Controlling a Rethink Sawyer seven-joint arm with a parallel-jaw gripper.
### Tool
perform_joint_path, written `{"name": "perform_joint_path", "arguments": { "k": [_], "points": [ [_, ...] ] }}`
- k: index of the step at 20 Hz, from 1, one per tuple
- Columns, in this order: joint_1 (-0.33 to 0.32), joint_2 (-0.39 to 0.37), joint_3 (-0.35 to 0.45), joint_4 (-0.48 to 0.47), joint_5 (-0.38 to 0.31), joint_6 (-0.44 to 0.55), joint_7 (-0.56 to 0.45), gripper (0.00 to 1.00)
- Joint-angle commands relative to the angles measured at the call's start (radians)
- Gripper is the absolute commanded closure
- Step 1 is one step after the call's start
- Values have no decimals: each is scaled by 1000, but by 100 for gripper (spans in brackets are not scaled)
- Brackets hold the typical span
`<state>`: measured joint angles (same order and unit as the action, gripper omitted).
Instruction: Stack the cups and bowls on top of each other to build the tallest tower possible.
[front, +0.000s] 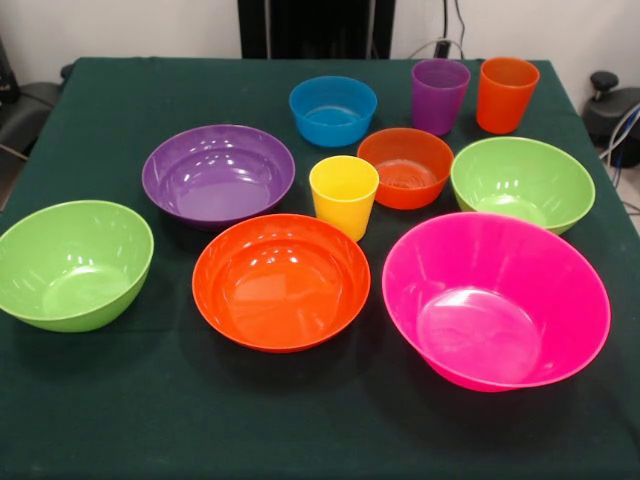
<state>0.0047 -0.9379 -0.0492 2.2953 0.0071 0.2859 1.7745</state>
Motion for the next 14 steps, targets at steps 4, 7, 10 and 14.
{"name": "perform_joint_path", "arguments": {
  "k": [4,7,10,14],
  "points": [
    [25,95,65,163,-4,-215,235,0],
    [3,131,80,212,-21,-300,258,0],
    [2,164,70,226,-44,-350,270,0],
    [10,152,62,210,-46,-326,261,0]
  ]
}}
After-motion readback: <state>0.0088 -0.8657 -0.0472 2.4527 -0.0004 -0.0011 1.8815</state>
